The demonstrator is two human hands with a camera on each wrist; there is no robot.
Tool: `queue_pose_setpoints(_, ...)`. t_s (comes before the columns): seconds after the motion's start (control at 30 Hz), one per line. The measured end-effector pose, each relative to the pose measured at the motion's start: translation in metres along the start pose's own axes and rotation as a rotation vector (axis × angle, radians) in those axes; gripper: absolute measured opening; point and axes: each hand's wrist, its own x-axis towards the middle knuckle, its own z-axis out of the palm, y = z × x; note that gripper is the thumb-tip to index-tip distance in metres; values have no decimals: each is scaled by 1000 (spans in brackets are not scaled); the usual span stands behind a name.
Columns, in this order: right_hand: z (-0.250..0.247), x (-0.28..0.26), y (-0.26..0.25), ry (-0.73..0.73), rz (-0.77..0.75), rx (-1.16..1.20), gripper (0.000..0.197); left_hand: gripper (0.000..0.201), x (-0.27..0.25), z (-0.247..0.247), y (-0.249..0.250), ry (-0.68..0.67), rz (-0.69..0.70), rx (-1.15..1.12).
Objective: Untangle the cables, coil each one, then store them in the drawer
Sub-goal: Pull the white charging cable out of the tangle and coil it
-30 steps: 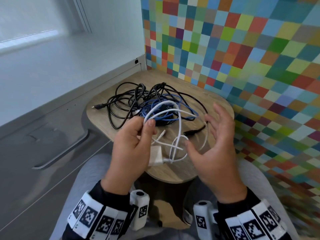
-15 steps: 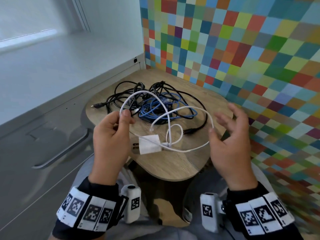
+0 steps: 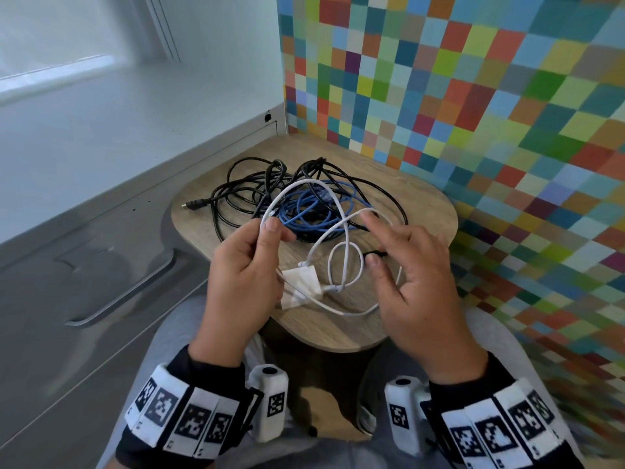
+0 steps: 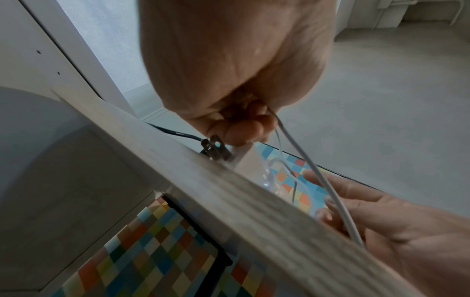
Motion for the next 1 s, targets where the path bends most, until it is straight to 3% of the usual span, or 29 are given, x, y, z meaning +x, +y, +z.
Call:
queue_pose_setpoints(0.13, 2, 5, -4, -29, 2, 17, 63, 42, -1, 0, -2, -59, 27, -19)
queue_pose_setpoints(0.3, 5, 7, -9, -176, 19, 9, 78, 42, -3, 0, -2, -102, 33, -39)
queue_pose_setpoints(0.37, 5, 7, -6, -94, 39, 31, 61, 42, -2, -1, -2, -77, 30, -23)
queue_pose_setpoints(0.43, 1, 8, 1, 58, -19, 11, 33, 40, -1, -1, -3, -26, 15, -14)
queue_pose_setpoints(0.5, -5, 9, 9, 168, -35, 24, 19, 39, 1, -2, -4, 45, -18, -39)
queue_pose_setpoints(0.8, -22, 12, 29, 440, 263, 252, 14, 35, 5, -5, 0, 189, -32, -219)
queue_pose_setpoints(1.0, -21, 12, 30, 459, 275, 310, 15, 35, 7, -7, -5, 275, -24, -260)
